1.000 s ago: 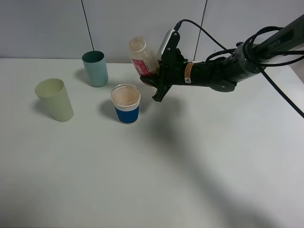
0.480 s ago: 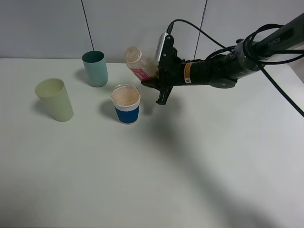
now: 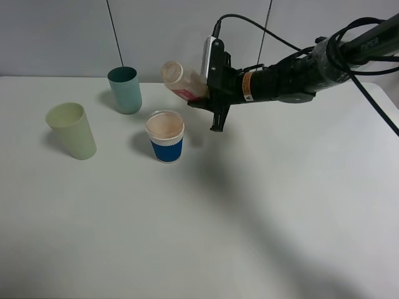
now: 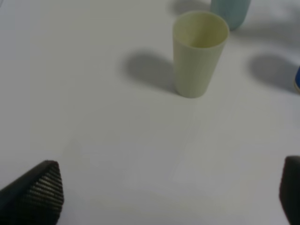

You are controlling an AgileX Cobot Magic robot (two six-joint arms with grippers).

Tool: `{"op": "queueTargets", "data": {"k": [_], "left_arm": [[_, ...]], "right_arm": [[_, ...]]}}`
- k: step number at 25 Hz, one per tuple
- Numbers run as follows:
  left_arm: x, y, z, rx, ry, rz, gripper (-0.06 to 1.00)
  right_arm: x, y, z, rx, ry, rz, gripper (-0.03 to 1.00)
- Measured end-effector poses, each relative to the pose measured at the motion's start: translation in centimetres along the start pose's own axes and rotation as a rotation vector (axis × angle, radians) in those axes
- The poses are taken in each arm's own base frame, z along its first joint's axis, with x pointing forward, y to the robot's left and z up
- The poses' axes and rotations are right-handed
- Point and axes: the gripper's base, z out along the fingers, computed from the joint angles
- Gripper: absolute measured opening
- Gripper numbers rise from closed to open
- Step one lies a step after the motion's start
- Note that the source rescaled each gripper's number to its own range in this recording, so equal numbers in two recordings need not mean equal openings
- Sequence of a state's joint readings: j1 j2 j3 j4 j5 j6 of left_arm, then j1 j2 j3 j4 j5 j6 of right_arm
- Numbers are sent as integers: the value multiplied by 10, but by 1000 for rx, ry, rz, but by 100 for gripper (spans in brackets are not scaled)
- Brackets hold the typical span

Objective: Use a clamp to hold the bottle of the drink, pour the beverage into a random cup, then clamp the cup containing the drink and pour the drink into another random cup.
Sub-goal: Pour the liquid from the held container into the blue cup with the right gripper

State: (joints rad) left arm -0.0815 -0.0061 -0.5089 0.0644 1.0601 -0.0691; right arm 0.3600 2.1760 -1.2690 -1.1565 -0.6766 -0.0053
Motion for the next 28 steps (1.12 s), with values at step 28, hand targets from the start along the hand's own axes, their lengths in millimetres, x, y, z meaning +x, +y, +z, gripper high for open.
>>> {"op": "queueTargets", "data": {"k": [28], "left_arm": [[0, 0, 0, 0, 0, 0, 77]], "right_arm": [[-11, 4, -4, -105, 50, -168, 2]]}}
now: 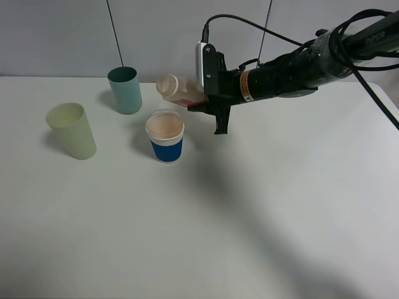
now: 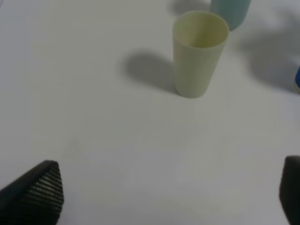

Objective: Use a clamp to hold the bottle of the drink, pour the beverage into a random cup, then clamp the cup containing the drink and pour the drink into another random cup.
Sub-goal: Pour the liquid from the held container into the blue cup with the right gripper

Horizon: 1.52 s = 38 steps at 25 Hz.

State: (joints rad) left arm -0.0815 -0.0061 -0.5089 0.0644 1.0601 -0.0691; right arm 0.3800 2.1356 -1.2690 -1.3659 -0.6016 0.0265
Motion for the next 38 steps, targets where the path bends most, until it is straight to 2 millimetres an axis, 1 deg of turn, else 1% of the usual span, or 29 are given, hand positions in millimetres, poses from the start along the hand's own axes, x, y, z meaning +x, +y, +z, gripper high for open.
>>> {"op": "queueTargets", "data": {"k": [8, 11, 18, 23, 33, 38], "left_arm": [[0, 0, 0, 0, 0, 0, 77], [0, 0, 0, 0, 0, 0, 77], [0, 0, 0, 0, 0, 0, 77], [0, 0, 0, 0, 0, 0, 77], [0, 0, 0, 0, 0, 0, 77], [0, 0, 0, 0, 0, 0, 77]], "right_arm": [[-2, -2, -1, 0, 23, -54, 2], [-3, -4, -4, -6, 53, -109, 2], [-7, -11, -11, -1, 65, -153, 2], [-7, -10, -12, -23, 76, -196, 2], [-6, -9, -12, -27, 88, -206, 2], [-6, -8, -12, -56, 119, -285, 2]]}}
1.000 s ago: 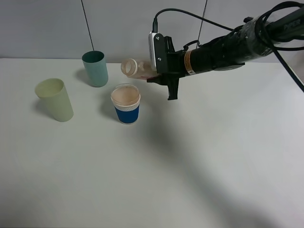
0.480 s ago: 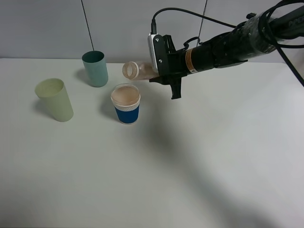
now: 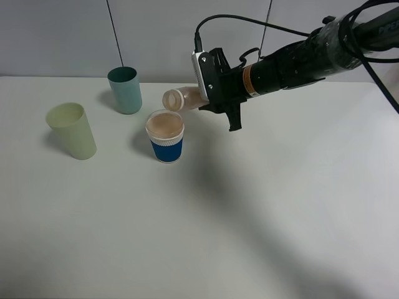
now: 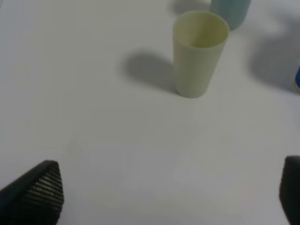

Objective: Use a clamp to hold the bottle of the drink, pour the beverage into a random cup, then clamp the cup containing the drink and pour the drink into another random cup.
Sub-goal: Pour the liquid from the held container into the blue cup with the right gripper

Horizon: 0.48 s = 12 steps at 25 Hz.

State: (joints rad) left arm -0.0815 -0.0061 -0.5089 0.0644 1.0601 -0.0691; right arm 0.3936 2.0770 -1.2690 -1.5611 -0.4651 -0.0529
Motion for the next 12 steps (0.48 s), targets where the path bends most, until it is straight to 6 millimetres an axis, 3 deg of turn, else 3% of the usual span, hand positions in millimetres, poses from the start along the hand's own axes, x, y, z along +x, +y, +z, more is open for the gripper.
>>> {"op": "queueTargets", "data": {"k": [12], "left_arm": [[0, 0, 0, 0, 0, 0, 77]], "right_arm": [[-10, -6, -2, 7, 5, -35, 2]]}}
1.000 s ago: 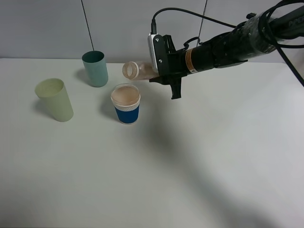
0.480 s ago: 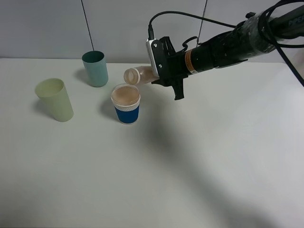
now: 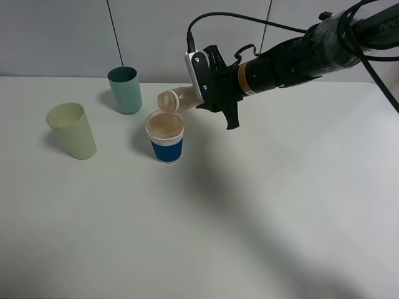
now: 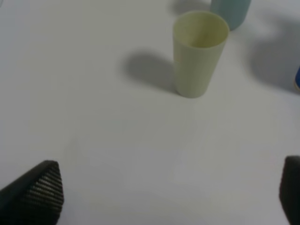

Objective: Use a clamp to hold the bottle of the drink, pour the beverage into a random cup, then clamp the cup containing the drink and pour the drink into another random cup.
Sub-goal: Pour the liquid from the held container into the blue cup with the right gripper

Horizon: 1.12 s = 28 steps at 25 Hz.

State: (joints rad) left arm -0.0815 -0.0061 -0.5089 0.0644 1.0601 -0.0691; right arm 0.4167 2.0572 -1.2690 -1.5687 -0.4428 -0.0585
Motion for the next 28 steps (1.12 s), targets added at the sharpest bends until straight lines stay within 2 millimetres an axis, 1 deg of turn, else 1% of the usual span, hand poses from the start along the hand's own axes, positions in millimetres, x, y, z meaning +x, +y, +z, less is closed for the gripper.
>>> {"op": "queueTargets", "data": {"k": [5, 16, 28], "left_arm": [[0, 0, 0, 0, 0, 0, 77], [0, 0, 0, 0, 0, 0, 77], [0, 0, 0, 0, 0, 0, 77]], "right_arm": [[-4, -1, 1, -11, 52, -49, 2], [-9, -17, -13, 34, 88, -71, 2], [-8, -16, -13, 14, 100, -121, 2]]}}
